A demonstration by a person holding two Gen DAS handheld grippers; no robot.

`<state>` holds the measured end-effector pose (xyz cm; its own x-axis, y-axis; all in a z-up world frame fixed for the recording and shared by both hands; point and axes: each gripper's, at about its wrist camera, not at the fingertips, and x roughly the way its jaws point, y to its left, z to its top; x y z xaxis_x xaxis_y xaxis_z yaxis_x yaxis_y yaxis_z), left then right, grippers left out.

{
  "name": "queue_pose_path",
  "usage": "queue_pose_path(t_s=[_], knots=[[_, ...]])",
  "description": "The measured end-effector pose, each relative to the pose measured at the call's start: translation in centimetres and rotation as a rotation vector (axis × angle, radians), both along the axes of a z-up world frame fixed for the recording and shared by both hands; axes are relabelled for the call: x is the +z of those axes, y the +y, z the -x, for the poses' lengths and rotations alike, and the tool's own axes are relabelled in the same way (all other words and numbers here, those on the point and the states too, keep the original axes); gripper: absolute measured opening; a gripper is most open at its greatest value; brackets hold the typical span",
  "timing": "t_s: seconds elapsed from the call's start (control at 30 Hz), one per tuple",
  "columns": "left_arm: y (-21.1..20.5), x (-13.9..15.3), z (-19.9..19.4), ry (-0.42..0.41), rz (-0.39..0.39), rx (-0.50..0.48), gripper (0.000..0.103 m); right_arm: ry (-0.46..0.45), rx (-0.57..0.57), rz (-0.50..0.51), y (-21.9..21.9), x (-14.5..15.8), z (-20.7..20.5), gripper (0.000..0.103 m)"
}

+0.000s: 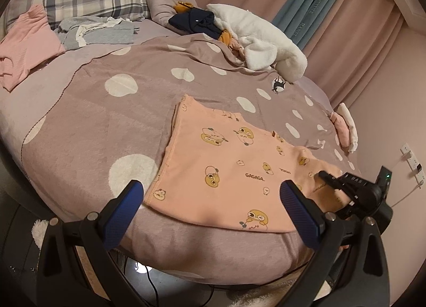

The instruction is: Fold small clothes

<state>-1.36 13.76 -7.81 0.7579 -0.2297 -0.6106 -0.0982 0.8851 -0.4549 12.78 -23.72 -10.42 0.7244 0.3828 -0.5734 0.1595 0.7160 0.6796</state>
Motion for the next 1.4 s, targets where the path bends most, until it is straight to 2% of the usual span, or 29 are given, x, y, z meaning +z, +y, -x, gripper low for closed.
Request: queue_pose_path(t_s=[0.4, 0.63, 0.77, 0.87, 0.93, 1.03, 1.17, 1.23, 1.3, 1.37, 1.4], knots=[[1.5, -0.3, 0.8, 0.023, -0.025, 0.044, 0.102, -0.100, 0.191, 0.023, 6.3, 3.6, -1.7, 0.022], [2.7, -0.6, 1.2, 0.040, -0.013, 0.074, 0.102, -0.110, 0.307, -0.127, 9.7, 3.2, -3.1, 0.022], [3.5, -0.8, 1.5, 0.041, 0.004, 0.100, 0.102, -0.134, 0.426, -0.104, 13.2, 3.2, -3.0, 0.022], [4.2, -1.1, 1.5, 0.051, 0.028, 0.113, 0.102, -0.115, 0.491, -0.074, 15.4, 2.5, -2.3, 0.022], [4.5, -1.2, 1.6, 0.056, 0.041, 0.118, 0.102, -0.106, 0.526, -0.123, 16.1, 2.0, -2.3, 0.022], [4.7, -1.2, 1.7, 0.058, 0.042, 0.123, 0.102, -0.112, 0.595, -0.186, 17.6, 2.0, -2.5, 0.009], [5.0, -1.1, 2.1, 0.055, 0.041, 0.129, 0.102, -0.151, 0.615, -0.038, 18.9, 3.5, -1.8, 0.009], [5.1, -1.1, 2.1, 0.055, 0.042, 0.129, 0.102, -0.148, 0.598, -0.002, 18.2, 3.8, -1.7, 0.009], [5.2, -1.3, 2.0, 0.062, 0.046, 0.131, 0.102, -0.116, 0.587, 0.019, 16.9, 3.5, -2.1, 0.025], [5.1, -1.5, 1.8, 0.070, 0.053, 0.124, 0.102, -0.067, 0.519, 0.108, 15.6, 3.3, -2.3, 0.073], [4.9, -1.5, 1.8, 0.072, 0.055, 0.117, 0.102, -0.049, 0.472, 0.161, 15.1, 3.1, -2.3, 0.082]])
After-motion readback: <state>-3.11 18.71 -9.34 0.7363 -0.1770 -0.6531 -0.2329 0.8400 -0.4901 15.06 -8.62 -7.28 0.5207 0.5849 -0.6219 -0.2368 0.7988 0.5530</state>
